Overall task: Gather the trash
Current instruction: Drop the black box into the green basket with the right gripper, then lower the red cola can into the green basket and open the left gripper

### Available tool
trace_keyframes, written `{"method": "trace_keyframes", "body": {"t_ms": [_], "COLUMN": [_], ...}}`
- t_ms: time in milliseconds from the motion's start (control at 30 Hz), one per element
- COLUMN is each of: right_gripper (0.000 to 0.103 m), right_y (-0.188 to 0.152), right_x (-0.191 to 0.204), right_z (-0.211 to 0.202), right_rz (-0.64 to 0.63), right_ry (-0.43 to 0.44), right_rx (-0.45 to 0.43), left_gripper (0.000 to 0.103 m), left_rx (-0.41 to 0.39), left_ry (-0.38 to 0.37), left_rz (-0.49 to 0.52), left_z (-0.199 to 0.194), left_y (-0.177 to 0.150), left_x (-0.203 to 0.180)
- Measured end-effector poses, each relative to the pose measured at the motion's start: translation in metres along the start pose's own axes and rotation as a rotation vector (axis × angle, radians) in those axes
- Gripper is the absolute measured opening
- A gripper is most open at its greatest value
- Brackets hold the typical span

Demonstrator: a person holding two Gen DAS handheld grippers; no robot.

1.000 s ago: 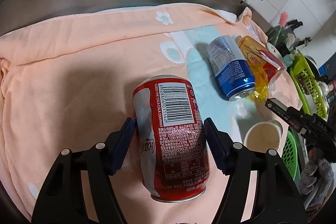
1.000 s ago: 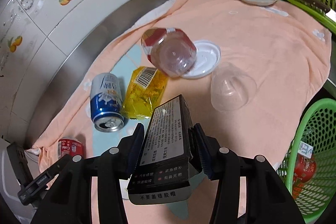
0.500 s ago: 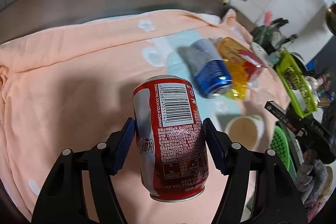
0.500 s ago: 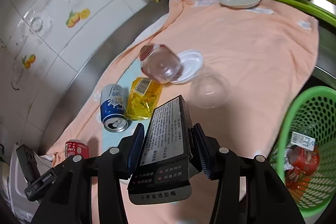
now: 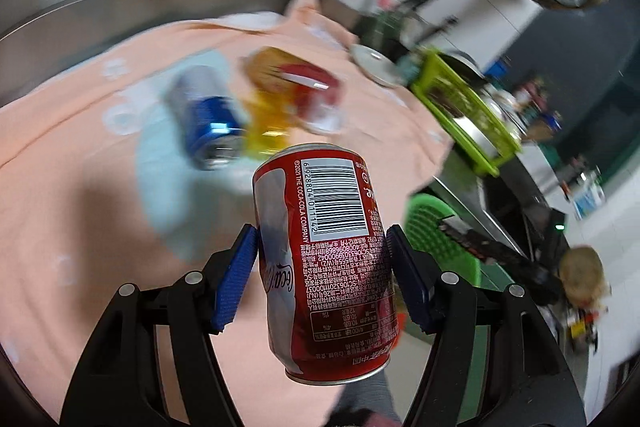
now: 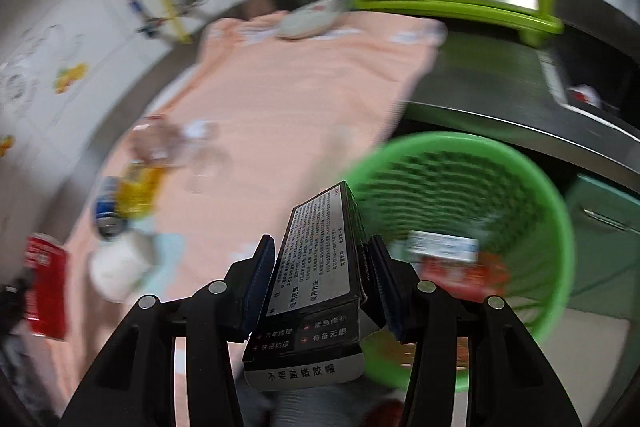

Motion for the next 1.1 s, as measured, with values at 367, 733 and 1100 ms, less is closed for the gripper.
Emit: {"method": "trace_keyframes", "body": {"t_ms": [367,733,1100], "right_gripper": [0.048,0.062,0.074], "right_y": [0.008,0.014,0.012], "right_x": [-0.109,-0.127,-0.144], "right_z": [0.028,0.002,-0.054], "right_rz": [0.1,0.107,0.061], "right_ry": [-0.062,0.003,0.006], "right_rx": [0.026,-0.037,-0.186], "left_gripper": [0.065,0.065,0.065], "left_rx": [0.092,0.204,0.403], "left_ry": [-0.165,-0.239,-0.182], "left_rz": [0.172,0.288,0.397], "left_z": [0.079,0.17,0.28], "left_y": [0.026,0.018,-0.031], "left_x": [-0.14,-0.231,-0.261]}}
Point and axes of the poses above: each gripper's, at about its wrist camera, not at the fingertips, and z roughly the way its jaws point, x to its left, y to its top, the point moved 10 cm from there along z, roughly the way its jaws point, and after that the axes turned 13 degrees about z, right-handed, at the moved point
